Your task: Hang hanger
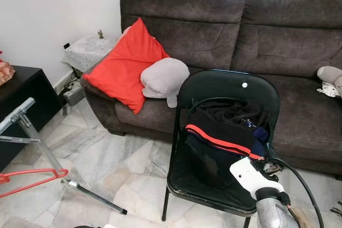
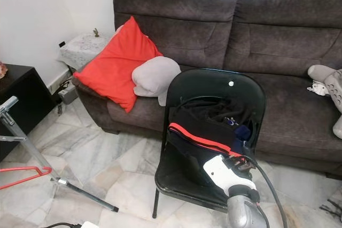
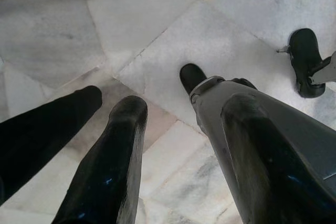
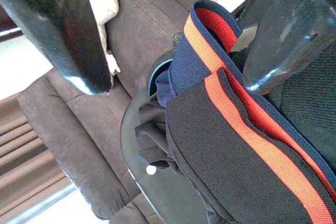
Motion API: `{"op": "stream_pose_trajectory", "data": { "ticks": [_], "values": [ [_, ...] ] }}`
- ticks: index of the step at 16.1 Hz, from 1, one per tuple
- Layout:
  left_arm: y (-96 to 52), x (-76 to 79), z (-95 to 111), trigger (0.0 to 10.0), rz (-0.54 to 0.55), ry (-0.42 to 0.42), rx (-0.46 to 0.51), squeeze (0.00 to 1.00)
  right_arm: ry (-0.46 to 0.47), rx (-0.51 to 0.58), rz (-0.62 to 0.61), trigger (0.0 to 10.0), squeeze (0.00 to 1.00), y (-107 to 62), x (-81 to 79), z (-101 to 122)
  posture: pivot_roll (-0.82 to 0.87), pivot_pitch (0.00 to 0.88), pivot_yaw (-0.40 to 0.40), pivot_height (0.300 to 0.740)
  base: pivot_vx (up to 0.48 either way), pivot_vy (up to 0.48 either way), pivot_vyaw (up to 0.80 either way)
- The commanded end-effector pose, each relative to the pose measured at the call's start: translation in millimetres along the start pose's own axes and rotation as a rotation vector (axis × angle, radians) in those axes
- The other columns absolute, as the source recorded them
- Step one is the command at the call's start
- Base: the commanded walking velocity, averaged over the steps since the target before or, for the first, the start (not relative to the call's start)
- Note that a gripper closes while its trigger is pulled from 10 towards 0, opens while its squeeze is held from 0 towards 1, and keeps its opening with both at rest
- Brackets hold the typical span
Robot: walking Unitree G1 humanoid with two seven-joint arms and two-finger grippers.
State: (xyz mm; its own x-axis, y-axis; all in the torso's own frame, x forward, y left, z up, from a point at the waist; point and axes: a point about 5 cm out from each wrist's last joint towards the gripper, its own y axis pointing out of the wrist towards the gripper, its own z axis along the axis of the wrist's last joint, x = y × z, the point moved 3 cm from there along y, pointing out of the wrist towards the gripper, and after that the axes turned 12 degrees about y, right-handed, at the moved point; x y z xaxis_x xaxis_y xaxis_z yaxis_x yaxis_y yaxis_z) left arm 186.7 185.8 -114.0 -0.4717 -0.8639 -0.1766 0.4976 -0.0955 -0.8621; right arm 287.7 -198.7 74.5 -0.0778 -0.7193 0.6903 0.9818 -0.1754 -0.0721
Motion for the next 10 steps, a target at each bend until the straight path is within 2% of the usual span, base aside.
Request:
{"op": "stream_pose_trajectory", "data": {
  "ticks": [1,6,10],
  "values": [
    [-1.8,-0.7,-10.6,10.0,0.000,0.014,-0.036,0.00,-0.001,0.013,-0.005,10.0,0.00,2.1,3.1,5.9,-0.09,0.060,0.074,0.740,0.000,0.000,0.00],
    [-2.2,0.8,-13.5,10.0,-0.004,0.011,-0.044,0.00,-0.024,0.019,0.019,10.0,0.00,11.5,6.2,7.2,-0.09,0.061,0.071,0.740,0.000,0.000,0.00],
    [-2.6,1.4,-15.5,10.0,-0.008,0.013,-0.050,0.00,-0.031,0.010,0.088,10.0,0.00,16.9,-4.5,4.8,-0.09,0.059,0.071,0.740,0.000,0.000,0.00]
  ]
}}
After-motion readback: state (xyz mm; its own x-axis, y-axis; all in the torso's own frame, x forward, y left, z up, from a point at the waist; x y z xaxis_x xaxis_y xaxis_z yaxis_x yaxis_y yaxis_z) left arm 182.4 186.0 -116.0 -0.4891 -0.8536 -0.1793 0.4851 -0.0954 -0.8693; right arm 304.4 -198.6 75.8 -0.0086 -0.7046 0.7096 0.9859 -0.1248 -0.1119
